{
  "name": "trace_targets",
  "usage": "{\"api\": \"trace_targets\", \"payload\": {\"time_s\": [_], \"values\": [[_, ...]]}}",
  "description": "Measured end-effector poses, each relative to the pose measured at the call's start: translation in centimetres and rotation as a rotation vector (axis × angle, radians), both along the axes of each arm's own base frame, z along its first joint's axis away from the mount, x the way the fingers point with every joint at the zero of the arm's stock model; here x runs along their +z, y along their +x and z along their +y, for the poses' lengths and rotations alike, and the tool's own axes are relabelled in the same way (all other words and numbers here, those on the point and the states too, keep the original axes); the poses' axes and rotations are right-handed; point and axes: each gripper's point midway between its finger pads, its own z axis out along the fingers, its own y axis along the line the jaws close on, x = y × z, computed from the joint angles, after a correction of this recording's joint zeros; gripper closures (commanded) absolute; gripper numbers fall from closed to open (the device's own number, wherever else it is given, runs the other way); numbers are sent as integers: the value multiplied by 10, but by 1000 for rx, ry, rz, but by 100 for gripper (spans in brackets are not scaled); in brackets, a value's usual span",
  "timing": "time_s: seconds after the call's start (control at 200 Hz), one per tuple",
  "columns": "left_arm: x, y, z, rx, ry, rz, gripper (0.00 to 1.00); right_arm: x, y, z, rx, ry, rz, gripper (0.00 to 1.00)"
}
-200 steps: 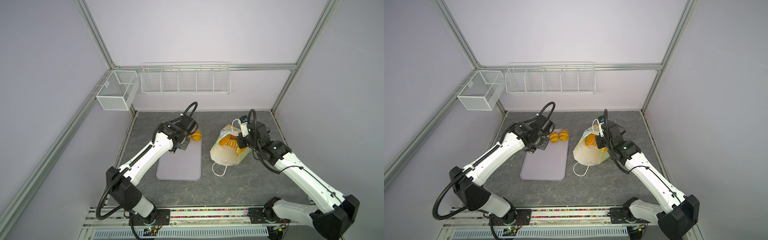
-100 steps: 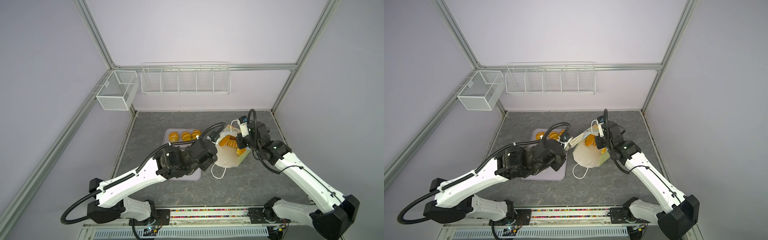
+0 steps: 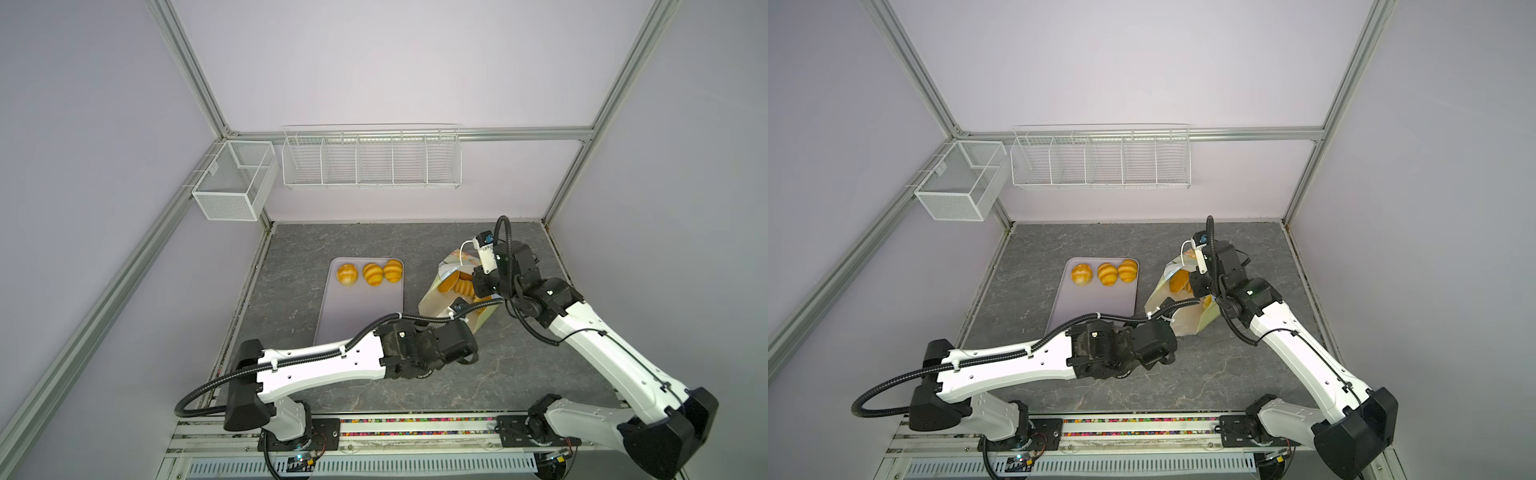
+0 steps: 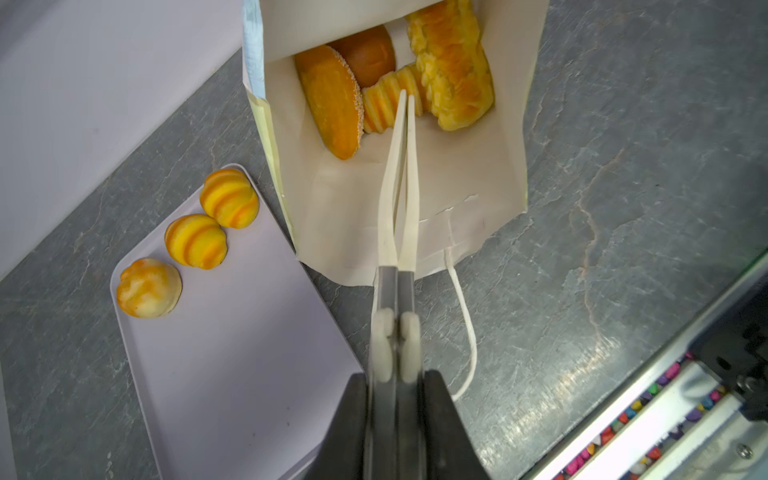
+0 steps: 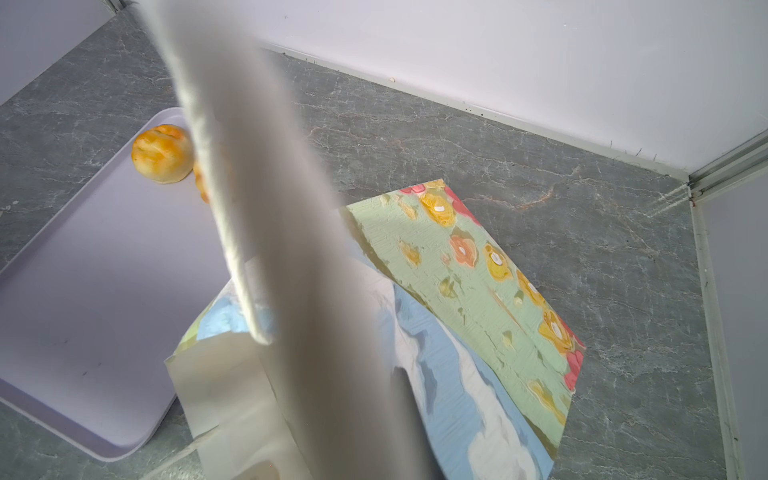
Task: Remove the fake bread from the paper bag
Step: 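Move the tongs back into the bag opening with the left gripper, then lower the tongs deeper into the bag toward the orange sugared bun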
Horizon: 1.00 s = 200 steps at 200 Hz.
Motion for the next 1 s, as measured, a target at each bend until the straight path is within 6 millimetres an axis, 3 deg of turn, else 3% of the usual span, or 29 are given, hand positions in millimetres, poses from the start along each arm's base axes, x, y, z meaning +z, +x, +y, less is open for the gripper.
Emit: {"api": "trace_targets", "payload": {"time_s": [0.225, 0.44, 1.0], "values": [[-22, 30, -15, 118, 15, -2, 71, 0, -1, 1, -1, 14, 6, 93], [-22, 57, -15, 177, -23, -16, 64, -1, -2, 3, 4, 26, 13, 94], [-66, 81, -31, 173, 54, -29, 62, -1, -2, 3, 2, 30, 17, 93]]}}
